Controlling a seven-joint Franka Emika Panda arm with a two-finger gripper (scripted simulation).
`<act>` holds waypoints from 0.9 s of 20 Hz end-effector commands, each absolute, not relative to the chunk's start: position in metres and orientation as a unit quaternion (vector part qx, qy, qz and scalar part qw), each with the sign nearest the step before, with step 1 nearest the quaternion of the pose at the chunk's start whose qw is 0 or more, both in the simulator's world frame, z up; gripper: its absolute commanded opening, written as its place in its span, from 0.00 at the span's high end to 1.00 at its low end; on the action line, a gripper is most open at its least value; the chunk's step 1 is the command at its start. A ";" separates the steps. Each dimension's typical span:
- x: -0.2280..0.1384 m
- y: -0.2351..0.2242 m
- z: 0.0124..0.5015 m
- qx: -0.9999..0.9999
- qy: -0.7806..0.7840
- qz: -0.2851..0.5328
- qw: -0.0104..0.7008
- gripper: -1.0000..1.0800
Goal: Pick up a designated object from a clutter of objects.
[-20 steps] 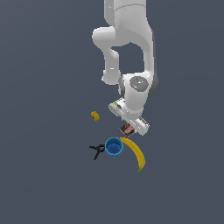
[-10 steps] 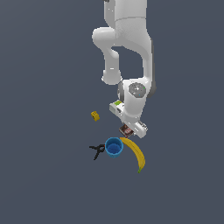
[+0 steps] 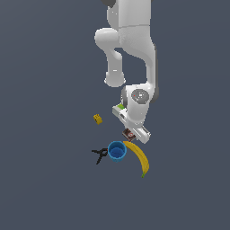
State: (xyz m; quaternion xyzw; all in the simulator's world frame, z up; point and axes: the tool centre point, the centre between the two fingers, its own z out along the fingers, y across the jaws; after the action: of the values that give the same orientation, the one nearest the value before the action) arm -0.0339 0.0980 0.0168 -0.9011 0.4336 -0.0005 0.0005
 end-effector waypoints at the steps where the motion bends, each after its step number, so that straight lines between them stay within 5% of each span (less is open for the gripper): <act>1: -0.034 0.097 0.016 -0.901 0.434 0.000 0.000 1.00; 18: -0.032 0.087 0.041 -0.901 0.434 -0.001 0.001 1.00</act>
State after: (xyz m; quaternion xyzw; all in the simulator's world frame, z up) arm -0.0326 0.0900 0.0343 -0.9012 0.4333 -0.0001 0.0004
